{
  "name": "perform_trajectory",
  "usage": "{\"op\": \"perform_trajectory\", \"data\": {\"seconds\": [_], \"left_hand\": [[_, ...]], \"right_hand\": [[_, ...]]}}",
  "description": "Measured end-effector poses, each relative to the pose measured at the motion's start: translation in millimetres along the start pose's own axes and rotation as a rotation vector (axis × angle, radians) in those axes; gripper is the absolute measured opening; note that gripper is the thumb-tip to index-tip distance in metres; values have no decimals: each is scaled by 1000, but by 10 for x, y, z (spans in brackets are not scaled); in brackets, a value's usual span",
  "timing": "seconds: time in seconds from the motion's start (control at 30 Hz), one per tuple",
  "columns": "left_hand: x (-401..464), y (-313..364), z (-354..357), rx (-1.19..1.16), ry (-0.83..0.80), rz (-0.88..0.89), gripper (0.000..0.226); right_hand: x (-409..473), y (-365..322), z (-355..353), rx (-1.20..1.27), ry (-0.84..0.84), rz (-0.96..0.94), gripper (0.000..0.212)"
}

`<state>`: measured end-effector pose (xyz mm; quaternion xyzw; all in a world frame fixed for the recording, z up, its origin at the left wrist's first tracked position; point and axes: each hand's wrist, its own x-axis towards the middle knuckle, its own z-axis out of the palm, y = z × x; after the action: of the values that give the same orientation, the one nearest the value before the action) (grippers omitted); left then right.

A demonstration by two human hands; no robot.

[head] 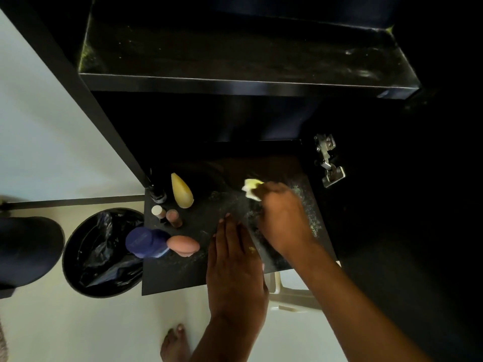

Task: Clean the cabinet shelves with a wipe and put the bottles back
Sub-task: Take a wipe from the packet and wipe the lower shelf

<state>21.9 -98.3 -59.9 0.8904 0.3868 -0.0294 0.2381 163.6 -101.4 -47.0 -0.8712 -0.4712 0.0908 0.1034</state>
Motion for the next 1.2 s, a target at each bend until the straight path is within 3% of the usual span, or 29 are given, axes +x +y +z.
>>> {"op": "perform_trajectory", "data": {"seconds": [0.07, 0.13, 0.23, 0.33, 0.47, 0.53, 0.6, 0.73, 1.0, 1.2], "left_hand": [[2, 4, 9, 18, -7, -7, 98], [4, 8, 21, 32, -7, -2, 97], [-2, 8, 24, 49, 4, -3, 96], [-6, 6, -5, 19, 16, 5, 94], [40, 46, -22, 20, -5, -9, 96], [69, 69, -1, 18, -2, 11, 94], [104, 98, 24, 7, -6, 57, 93], [176, 170, 100, -67, -31, 136, 99], [218, 158, 177, -46, -24, 156, 108], [214, 178, 144, -5, -39, 154, 112]], "right_hand": [[118, 157, 1, -79, 57, 149, 41], [405, 187, 25, -136, 88, 178, 40], [625, -6, 21, -85, 17, 43, 49], [274, -159, -47, -48, -97, -79, 49], [-309, 12, -130, -69, -71, 195, 42], [-263, 118, -152, -128, -58, 376, 28], [-22, 199, -164, -195, -20, 436, 19], [351, 224, -121, -216, -6, 396, 23], [-241, 142, -18, -307, -156, 332, 54], [533, 292, 38, -372, -103, 363, 52]]}}
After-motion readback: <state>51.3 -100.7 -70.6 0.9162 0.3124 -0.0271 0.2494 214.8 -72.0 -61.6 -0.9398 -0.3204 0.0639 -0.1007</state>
